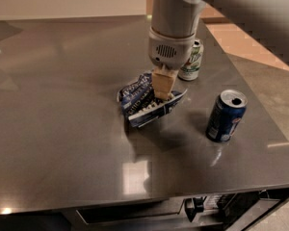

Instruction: Move blue chip bag near pepsi can

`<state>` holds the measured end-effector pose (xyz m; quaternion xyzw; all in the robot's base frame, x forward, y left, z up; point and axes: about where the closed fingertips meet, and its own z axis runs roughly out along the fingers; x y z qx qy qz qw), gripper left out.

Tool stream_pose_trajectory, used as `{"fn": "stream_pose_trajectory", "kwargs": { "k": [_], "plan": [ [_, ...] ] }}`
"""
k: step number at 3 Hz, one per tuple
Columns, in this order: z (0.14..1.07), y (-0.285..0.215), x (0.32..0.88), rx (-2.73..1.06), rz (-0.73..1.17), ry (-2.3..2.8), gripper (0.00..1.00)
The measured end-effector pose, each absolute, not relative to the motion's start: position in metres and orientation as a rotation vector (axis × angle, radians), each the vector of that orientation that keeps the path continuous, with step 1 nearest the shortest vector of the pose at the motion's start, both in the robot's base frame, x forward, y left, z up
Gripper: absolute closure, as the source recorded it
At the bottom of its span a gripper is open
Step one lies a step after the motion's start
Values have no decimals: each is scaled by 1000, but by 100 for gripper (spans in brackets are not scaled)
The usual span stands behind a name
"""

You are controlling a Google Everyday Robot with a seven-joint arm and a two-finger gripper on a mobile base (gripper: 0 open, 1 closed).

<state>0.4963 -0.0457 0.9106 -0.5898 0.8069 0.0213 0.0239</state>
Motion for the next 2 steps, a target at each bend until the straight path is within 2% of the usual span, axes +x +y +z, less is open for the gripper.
{"fn": "stream_pose_trajectory", "kwargs": {
  "k": [1, 2],
  "plan": [
    [908, -69, 486, -1814, 80, 2520, 83],
    [900, -88, 480, -1791, 111, 2547, 61]
  ]
}}
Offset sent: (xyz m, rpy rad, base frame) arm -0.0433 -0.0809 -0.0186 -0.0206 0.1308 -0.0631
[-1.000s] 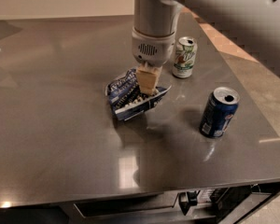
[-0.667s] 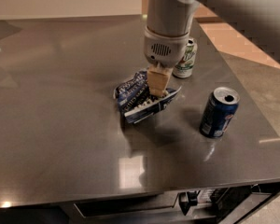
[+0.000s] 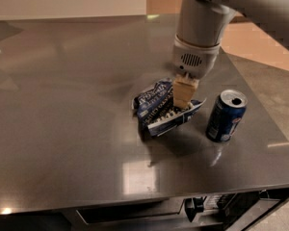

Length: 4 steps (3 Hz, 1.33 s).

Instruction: Move blue chip bag near pepsi can

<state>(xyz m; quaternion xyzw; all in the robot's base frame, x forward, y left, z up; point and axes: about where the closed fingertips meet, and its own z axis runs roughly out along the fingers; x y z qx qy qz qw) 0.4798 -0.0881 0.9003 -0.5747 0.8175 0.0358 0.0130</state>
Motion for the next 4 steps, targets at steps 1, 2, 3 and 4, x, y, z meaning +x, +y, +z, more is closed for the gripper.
{"fn": "stream_pose_trajectory", "kwargs": {
  "k": [1, 2, 3, 4],
  "plan": [
    [892, -101, 475, -1782, 140, 2559, 37],
    [893, -98, 480, -1767, 134, 2538, 13],
    [893, -96, 483, -1755, 129, 2524, 0],
    [893, -96, 484, -1754, 129, 2524, 0]
  ]
}}
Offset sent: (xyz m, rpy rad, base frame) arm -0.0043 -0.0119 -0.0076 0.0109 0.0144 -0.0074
